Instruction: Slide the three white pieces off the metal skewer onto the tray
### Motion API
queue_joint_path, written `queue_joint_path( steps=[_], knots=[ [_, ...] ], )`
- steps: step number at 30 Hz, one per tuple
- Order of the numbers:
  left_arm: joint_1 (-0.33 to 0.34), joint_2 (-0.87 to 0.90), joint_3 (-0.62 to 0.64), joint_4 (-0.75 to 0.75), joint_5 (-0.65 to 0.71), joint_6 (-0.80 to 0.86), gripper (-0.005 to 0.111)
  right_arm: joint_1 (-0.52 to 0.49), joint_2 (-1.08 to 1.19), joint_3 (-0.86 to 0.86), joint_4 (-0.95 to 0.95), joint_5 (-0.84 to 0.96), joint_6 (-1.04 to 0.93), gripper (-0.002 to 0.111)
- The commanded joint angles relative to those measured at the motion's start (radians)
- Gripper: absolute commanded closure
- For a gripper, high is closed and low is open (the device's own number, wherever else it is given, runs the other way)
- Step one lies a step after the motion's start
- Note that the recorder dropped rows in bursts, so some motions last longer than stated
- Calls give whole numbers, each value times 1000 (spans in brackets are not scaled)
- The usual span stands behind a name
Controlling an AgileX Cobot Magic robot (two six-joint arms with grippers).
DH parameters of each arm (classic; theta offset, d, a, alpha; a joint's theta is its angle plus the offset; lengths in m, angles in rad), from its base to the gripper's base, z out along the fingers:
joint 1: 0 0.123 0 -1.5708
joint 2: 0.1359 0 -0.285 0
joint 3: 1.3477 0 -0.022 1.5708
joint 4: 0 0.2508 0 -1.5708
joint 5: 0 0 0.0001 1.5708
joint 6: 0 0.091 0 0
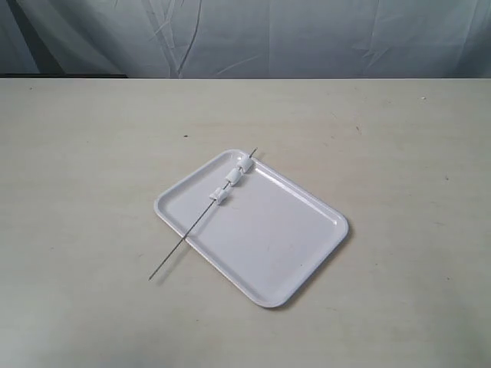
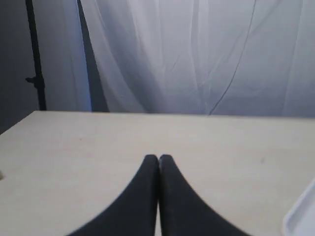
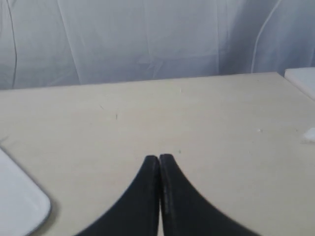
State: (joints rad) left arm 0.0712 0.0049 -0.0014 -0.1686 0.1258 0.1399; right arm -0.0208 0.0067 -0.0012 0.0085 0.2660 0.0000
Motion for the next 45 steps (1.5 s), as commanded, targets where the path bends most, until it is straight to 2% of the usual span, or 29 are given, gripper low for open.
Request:
queue_joint_path(
  steps=[1,3,7,10,13,19,27,30,33,35,38,41,45],
  knots=[
    [-3,-5,1,-302,-206,14,107,-6,-7,1,69,-266,0,109],
    [-3,-5,1,-252,-216,94,107,-6,-7,1,95,-425,0,109],
    [-3,-5,1,-99,-197,107,107,-6,-7,1,106,-621,0,109],
    [-3,-5,1,-184,-188,26,107,-6,-7,1,106,-698,0,109],
    [-3,-5,1,-302,-199,-57,107,-6,-7,1,106,-727,0,109],
    [-3,-5,1,-314,-327,-60,107,-6,-7,1,114,-785,0,109],
    [-3,-5,1,-312,-379,-109,107,-4,-7,1,117,-808,66,109],
    [-5,-5,1,-283,-450,-306,107,13,-7,1,111,-839,204,109],
    [-5,-5,-78,14,-479,-499,107,38,-7,-75,114,-699,220,109],
    [-5,-1,-155,400,-504,-702,107,51,12,-168,114,-524,220,109],
    [-8,103,-266,931,-560,-1038,107,84,124,-313,114,-406,220,109],
    [-24,259,-355,1219,-639,-1269,107,135,290,-468,114,-279,239,109],
    [-35,526,-459,1587,-751,-1588,107,205,514,-691,114,24,210,109]
  ],
)
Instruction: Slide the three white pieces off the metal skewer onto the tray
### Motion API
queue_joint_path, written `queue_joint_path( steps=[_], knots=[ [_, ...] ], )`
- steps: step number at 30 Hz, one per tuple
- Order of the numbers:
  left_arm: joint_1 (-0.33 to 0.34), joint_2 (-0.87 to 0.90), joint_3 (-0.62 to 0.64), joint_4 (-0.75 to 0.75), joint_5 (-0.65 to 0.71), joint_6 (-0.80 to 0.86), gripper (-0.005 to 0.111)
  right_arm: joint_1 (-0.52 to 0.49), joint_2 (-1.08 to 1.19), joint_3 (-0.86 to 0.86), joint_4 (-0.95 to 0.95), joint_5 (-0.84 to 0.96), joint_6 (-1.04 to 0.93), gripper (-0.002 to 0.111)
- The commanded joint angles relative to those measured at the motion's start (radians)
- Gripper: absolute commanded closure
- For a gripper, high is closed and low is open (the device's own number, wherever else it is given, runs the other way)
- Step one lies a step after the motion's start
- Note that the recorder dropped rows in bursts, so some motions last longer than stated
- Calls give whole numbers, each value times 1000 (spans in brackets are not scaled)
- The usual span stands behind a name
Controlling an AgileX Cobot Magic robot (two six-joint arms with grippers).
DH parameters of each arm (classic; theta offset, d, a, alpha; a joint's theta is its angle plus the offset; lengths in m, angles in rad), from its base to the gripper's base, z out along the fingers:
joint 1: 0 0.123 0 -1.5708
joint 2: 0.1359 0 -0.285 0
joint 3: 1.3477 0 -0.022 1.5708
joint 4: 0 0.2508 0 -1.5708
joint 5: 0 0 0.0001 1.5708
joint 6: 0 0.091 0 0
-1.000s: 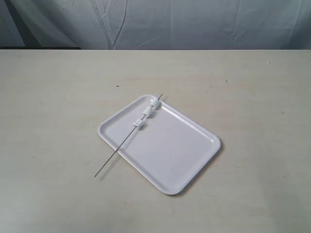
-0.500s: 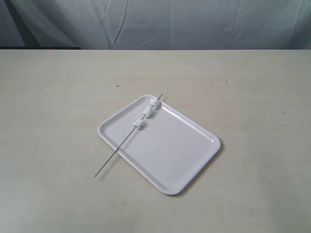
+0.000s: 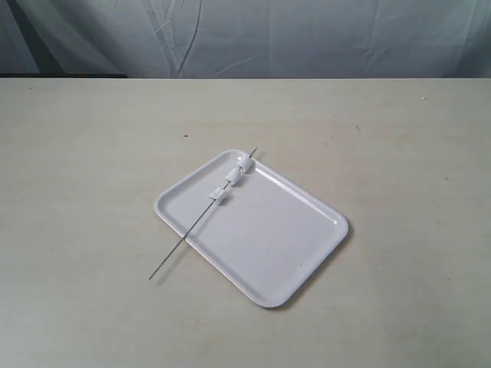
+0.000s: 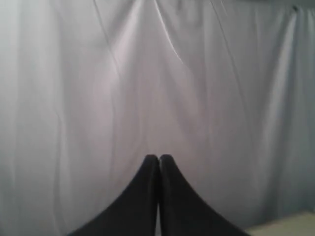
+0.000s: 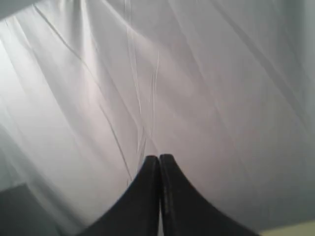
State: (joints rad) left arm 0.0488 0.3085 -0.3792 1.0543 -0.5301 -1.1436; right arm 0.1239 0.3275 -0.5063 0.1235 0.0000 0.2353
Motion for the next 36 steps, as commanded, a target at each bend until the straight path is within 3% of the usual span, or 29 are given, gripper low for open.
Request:
queue_joint_path(
  steps=[1,4,6,13,18,28,32,36],
  knots=[
    [-12,297,-107,460,-116,-404,107,76,251,-236,-1,364,-62,109],
    [-12,500,-160,690,-176,-647,107,106,395,-350,18,533,-156,109],
    [-12,626,-168,690,-209,-703,107,115,481,-406,46,612,-241,109],
    [-15,1017,-167,690,-276,-694,100,116,745,-502,210,740,-323,109],
    [-115,1184,-167,690,-189,-600,93,116,889,-502,342,775,-422,109],
    [-317,1228,-182,690,146,-486,91,116,1048,-502,394,818,-503,109],
    [-393,1222,-211,690,140,-554,91,116,1063,-502,387,807,-523,109],
    [-416,1222,-231,690,108,-575,91,116,1063,-502,386,744,-523,109]
  ],
)
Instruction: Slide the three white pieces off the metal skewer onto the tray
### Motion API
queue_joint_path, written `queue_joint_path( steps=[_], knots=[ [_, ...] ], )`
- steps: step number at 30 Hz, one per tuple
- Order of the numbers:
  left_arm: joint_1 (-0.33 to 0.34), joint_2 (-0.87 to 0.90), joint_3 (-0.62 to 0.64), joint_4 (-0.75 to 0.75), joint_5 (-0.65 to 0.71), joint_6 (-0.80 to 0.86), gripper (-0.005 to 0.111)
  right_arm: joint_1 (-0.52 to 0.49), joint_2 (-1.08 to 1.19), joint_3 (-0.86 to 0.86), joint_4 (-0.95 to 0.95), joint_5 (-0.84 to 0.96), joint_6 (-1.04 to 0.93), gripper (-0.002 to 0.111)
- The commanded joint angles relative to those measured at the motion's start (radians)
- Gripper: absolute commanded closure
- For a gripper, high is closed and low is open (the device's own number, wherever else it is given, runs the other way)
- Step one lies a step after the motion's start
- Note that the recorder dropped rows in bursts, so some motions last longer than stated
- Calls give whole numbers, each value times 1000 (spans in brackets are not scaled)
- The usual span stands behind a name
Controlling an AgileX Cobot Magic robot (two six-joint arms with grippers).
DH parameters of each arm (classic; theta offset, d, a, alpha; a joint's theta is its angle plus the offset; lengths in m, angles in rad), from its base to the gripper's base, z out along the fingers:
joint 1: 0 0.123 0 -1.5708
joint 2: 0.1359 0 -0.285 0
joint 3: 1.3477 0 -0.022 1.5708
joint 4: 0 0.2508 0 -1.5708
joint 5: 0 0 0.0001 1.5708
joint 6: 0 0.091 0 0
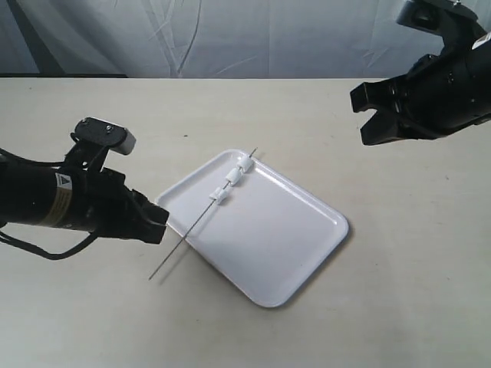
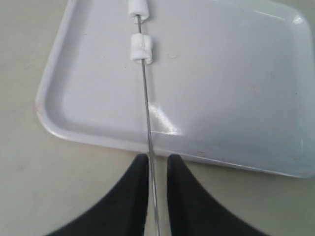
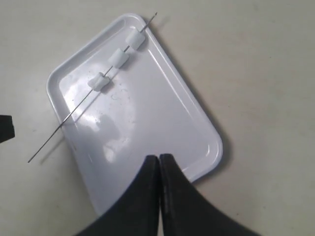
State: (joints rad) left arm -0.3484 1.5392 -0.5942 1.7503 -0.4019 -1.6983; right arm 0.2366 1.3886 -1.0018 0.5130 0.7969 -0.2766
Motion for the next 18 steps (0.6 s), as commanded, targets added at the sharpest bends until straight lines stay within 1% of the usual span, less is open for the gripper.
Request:
queue_joint_path(
  steps=[1,4,6,10,11,12,13,14,15,16,17,18],
  knots=[
    [-26,-9,-18,-6,-6,-21,91,3,2,-6,-4,-52,-11,109],
    [-45,-9,-21,-6,44,-30,91,3,2,-6,-4,-52,-11,109],
    [-45,-9,-21,-6,48,-62,91,3,2,-6,-4,-52,-11,109],
    [-45,-9,-21,-6,39,-63,91,3,2,-6,-1,-48,-11,109],
    [-45,-9,-21,-61,40,4,91,3,2,-6,4,-44,-11,109],
    [-42,-9,-21,-148,40,106,91,3,2,-6,6,-46,-11,109],
    [-42,-9,-21,-324,43,338,91,3,2,-6,8,-48,-11,109],
    [-50,-9,-19,-415,54,404,91,3,2,-6,8,-48,-11,109],
    [-68,-2,-19,-547,109,459,91,3,2,-6,10,-48,-11,109],
    [-76,4,-16,-601,144,503,91,3,2,-6,10,-48,-11,109],
    [-89,17,2,-686,194,616,91,3,2,-6,12,-48,-11,109],
    [-98,22,10,-717,212,673,91,3,2,-6,12,-48,-11,109]
  ],
)
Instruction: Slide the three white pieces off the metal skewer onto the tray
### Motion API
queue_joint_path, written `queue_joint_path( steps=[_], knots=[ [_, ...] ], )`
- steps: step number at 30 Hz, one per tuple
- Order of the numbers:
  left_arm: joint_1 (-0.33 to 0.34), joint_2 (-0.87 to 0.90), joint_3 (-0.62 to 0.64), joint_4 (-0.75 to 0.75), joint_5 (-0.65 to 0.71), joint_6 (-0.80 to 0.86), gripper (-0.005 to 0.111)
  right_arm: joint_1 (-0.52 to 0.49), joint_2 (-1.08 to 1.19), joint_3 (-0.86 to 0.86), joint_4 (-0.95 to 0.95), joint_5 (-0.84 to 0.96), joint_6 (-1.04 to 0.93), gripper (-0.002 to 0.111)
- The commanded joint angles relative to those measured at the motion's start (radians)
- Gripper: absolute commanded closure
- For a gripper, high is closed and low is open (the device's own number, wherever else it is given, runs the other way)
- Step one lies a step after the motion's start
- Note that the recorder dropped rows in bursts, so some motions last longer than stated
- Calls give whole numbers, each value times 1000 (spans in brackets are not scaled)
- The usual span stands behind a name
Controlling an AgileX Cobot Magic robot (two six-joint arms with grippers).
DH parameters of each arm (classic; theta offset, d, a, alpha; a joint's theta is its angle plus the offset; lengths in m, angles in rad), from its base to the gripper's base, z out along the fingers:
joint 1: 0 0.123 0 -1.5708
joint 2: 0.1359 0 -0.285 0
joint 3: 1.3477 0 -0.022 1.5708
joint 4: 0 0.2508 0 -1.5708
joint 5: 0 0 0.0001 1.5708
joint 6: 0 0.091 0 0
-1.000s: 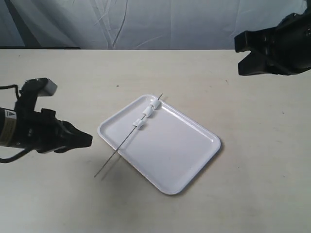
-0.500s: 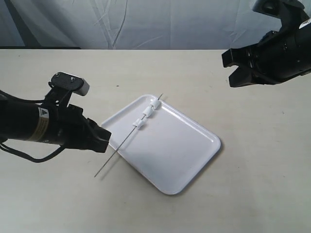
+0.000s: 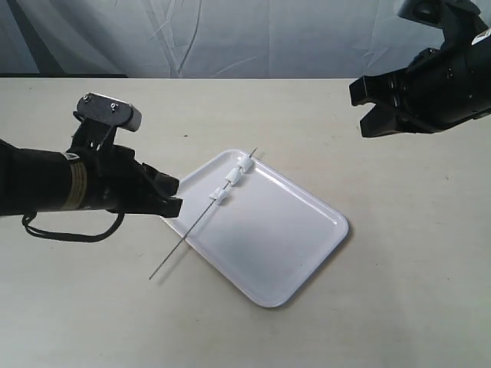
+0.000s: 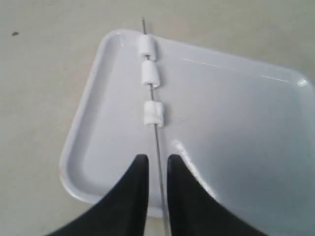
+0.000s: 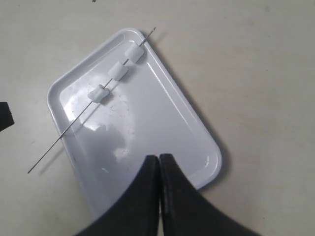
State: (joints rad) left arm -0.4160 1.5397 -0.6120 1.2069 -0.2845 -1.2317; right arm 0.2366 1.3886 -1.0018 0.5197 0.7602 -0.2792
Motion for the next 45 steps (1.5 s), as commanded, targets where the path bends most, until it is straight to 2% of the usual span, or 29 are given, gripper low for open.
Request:
queue_joint_path(
  steps=[1,6,10,14,17,19,21,24,29,34,40,45],
  knots=[
    [-41,26,40,-227,119,266,91,3,2,-6,6,-11,-9,109],
    [-96,26,67,-489,204,523,91,3,2,-6,6,-11,-9,109],
    [-151,26,62,-767,330,864,91,3,2,-6,6,-11,-9,109],
    [-155,26,28,-995,454,1071,91,3,2,-6,11,-13,-9,109],
    [-155,26,1,-1236,562,1310,91,3,2,-6,13,-15,-9,109],
    [-155,26,-15,-1392,610,1489,91,3,2,-6,13,-15,-9,109],
    [-155,26,-34,-1483,627,1570,91,3,2,-6,13,-15,-9,109],
    [-155,26,-70,-1510,625,1572,90,3,2,-6,13,-15,-9,109],
    [-155,26,-92,-1512,627,1572,80,3,2,-6,13,-15,-9,109],
    [-155,41,-96,-1514,641,1572,79,3,2,-6,13,-15,-9,109],
    [-155,177,-178,-1481,812,1591,79,3,2,-6,13,-9,-9,109],
    [-155,201,-265,-1457,895,1591,79,3,2,-6,13,-9,-9,109]
  ],
)
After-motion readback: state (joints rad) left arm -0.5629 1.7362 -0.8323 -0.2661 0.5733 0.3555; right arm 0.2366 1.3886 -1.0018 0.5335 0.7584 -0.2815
